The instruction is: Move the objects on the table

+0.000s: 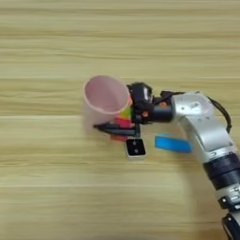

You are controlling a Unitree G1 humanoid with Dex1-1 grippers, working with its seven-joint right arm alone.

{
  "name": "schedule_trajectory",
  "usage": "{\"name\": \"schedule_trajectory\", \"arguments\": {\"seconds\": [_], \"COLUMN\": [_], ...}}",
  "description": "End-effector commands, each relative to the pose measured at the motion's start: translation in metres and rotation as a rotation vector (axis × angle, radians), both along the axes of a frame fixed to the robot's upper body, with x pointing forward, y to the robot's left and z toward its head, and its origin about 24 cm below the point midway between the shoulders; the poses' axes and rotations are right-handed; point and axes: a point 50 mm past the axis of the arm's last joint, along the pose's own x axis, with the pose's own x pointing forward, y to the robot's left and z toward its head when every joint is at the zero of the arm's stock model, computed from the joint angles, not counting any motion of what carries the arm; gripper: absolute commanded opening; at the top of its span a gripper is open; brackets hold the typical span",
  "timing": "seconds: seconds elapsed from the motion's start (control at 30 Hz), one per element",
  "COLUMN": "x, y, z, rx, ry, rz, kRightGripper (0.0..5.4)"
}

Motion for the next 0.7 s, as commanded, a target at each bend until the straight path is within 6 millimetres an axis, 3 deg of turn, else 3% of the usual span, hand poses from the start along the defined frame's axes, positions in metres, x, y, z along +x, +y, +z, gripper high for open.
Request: {"name": "schedule_trajectory", "arguments": {"seconds": [0.03,0.33,0.7], "x": [0.02,0.036,0.047], "y": [-0.02,-0.072,-0.11], "z": [0.039,0.051,0.047], "rx": [0.04,0.041,0.002], "ry": [-0.132,-0.155,-0.138], "rz": [-0.106,-0.291,-0.431], "kRightGripper": [4.17,4.17,4.17]}}
